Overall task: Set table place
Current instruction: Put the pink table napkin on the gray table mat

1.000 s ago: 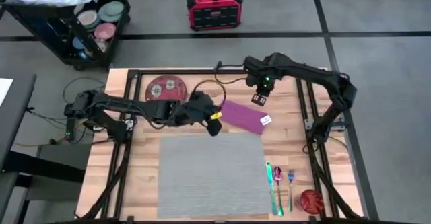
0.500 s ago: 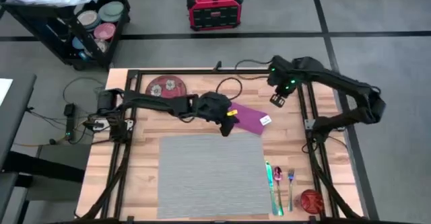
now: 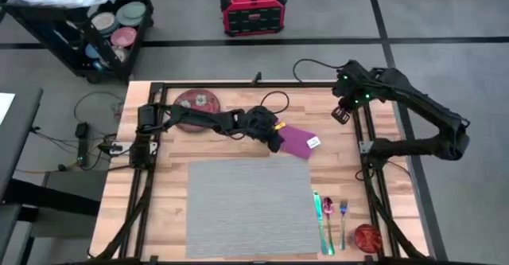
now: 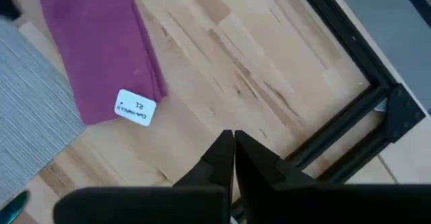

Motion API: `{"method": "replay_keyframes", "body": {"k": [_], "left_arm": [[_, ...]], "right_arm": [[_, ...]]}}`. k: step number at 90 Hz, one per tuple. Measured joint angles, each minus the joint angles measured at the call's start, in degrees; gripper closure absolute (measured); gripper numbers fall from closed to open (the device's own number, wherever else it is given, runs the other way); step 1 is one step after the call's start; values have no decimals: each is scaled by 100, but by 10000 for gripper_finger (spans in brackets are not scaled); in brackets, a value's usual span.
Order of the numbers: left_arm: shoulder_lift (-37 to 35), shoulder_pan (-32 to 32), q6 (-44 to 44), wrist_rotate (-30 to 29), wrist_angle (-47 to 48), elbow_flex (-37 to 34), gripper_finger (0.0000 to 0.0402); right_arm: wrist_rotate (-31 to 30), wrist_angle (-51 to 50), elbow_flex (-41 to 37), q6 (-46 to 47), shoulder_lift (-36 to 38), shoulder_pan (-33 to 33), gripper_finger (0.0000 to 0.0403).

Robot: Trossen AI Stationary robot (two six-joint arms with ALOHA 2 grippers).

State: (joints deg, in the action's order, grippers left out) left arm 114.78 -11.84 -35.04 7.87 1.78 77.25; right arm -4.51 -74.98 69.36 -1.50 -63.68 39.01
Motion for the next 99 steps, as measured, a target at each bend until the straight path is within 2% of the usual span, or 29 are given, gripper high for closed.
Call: {"method": "replay_keyframes", "body": {"k": [11, 21, 34, 48, 56, 64, 75, 99], "left_arm": [[-2, -50, 902, -540, 1088, 371, 401], [85, -35, 1464, -886, 1265, 677, 401], [657, 3, 1695, -827, 1956, 1318, 401], [1474, 83, 2004, -840, 3338, 2663, 401], [1984, 86, 1795, -1016, 4157, 3331, 401], [2193, 4, 1184, -1153, 4987, 3788, 401], [2199, -131, 639, -1197, 5832, 3819, 401], [2155, -231, 203, -1218, 7720, 3785, 401]], "right_arm": [[0, 11, 0, -4, -7, 17, 403], [2, 82, 0, -2, -42, 17, 403], [4, 89, 0, -2, -44, 17, 403], [11, 23, 0, -2, -46, 15, 403], [26, -6, 0, 3, -46, -5, 403], [35, -78, 0, 14, -46, -58, 403], [76, -113, 0, 13, -44, -99, 403], [99, -121, 0, 6, -40, -183, 403]]}}
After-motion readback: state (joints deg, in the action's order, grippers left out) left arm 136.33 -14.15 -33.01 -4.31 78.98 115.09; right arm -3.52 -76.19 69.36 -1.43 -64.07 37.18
